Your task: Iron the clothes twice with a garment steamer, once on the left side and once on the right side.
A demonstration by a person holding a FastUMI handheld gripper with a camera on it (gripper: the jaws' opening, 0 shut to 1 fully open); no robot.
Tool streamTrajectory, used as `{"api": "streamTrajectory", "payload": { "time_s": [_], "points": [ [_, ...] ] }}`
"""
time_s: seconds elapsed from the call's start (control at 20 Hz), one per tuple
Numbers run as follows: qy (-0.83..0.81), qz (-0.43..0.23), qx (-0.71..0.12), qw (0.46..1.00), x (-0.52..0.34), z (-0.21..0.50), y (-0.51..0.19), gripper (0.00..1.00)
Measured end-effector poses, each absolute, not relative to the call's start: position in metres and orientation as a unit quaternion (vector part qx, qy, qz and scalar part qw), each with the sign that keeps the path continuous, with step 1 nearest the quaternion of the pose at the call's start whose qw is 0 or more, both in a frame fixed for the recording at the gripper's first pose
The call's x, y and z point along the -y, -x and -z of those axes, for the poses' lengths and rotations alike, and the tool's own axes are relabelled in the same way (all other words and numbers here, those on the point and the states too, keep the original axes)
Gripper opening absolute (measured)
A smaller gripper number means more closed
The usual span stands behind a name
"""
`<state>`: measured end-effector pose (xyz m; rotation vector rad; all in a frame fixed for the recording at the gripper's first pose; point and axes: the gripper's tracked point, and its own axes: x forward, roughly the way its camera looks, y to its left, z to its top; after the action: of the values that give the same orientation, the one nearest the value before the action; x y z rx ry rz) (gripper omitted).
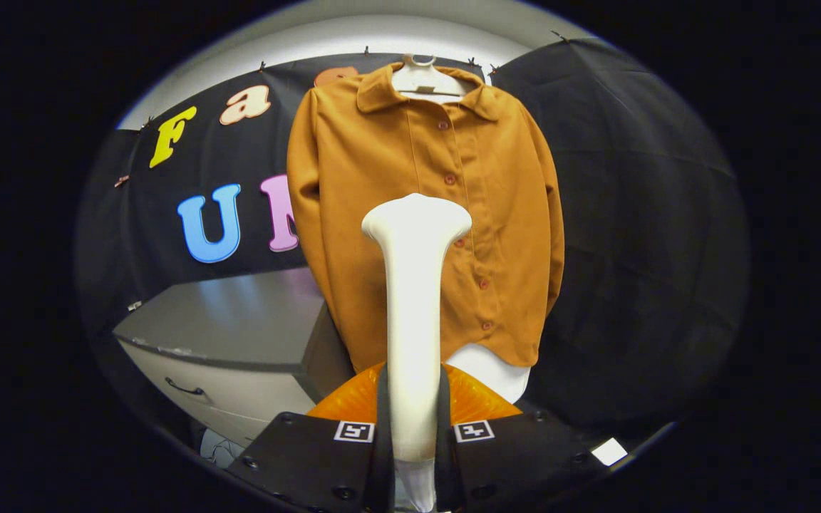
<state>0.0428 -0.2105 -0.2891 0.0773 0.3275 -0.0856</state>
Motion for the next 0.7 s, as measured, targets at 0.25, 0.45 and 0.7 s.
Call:
{"api": "streamTrajectory", "payload": {
  "time_s": [0.25,0.45,0.7],
  "points": [
    [-0.044,0.040,-0.092,0.994,0.216,0.203,-0.056,0.26],
    [-0.041,0.036,-0.038,0.998,0.218,0.140,-0.059,0.26],
    [-0.023,0.032,0.020,0.999,0.227,0.074,-0.062,0.25]
  ]
}}
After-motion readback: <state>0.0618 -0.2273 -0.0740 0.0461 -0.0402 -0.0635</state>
